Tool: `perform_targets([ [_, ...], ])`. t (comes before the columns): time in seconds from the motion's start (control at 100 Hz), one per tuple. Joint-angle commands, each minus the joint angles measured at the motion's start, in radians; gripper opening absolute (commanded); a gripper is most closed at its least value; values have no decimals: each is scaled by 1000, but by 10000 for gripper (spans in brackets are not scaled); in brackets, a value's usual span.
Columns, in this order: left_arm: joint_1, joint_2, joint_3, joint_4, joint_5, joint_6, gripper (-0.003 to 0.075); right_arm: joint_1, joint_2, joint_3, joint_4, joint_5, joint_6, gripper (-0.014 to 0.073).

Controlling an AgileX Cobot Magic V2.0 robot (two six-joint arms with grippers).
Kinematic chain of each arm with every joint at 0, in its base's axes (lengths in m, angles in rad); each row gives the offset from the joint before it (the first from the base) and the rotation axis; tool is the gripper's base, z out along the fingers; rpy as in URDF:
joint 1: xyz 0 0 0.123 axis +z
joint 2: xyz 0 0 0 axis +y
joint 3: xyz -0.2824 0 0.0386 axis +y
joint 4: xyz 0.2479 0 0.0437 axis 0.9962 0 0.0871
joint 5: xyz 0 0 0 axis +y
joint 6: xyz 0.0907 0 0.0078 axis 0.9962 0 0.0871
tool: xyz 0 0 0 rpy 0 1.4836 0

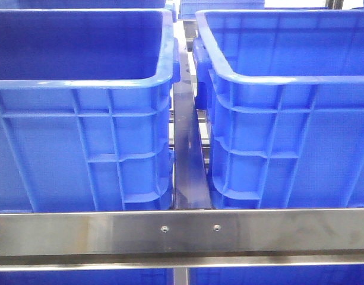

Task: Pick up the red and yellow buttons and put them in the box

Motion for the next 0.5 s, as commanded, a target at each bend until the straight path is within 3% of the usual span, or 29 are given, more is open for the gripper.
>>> perform_targets([
  [0.0,-7,13,-30,17,-63,-15,485,0,3,-28,-1,26,-13,-68],
  [0.29,10,167,-82,209,-50,-352,485,0,3,-28,0,26,-13,-68],
  [0.49,101,309,-193,205,-48,-373,484,0,3,-28,0,26,-13,-68],
])
